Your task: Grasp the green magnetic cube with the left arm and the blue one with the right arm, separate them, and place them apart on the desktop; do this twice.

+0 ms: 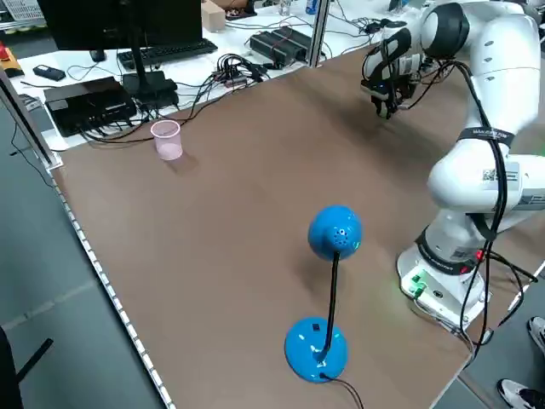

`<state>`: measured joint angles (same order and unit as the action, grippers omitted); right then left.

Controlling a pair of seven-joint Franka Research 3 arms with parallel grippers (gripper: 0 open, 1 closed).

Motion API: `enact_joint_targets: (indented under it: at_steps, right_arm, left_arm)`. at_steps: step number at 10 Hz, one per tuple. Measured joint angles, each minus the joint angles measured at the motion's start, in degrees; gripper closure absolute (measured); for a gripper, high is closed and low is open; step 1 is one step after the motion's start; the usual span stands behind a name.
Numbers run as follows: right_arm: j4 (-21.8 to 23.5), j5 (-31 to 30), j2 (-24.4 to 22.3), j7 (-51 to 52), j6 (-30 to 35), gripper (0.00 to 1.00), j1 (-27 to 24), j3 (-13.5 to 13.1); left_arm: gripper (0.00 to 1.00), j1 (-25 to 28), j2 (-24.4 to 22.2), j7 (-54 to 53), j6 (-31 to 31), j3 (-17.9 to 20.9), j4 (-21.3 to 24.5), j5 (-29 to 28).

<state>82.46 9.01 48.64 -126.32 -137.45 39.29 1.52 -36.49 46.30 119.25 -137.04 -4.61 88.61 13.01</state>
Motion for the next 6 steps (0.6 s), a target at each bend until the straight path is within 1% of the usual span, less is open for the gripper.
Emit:
enact_joint_targets:
  at_steps: [3, 4, 6]
  right_arm:
    - [-0.01, 0.24, 0.75, -0.08, -0.36, 0.04, 0.05, 0.06]
    - [-0.01, 0.86, 0.93, -0.09, -0.36, 0.04, 0.05, 0.09]
    - [-0.01, 1.93, 1.22, -0.09, -1.43, 0.09, 0.07, 0.66]
  left_arm:
    - [0.74, 0.0, 0.0, -0.19, -0.01, 0.02, 0.0, -0.06]
    - [0.77, 0.0, 0.0, -0.29, -0.02, 0.02, -0.01, -0.19]
    - [0.77, -0.01, 0.0, -0.44, -0.04, 0.02, -0.02, -0.27]
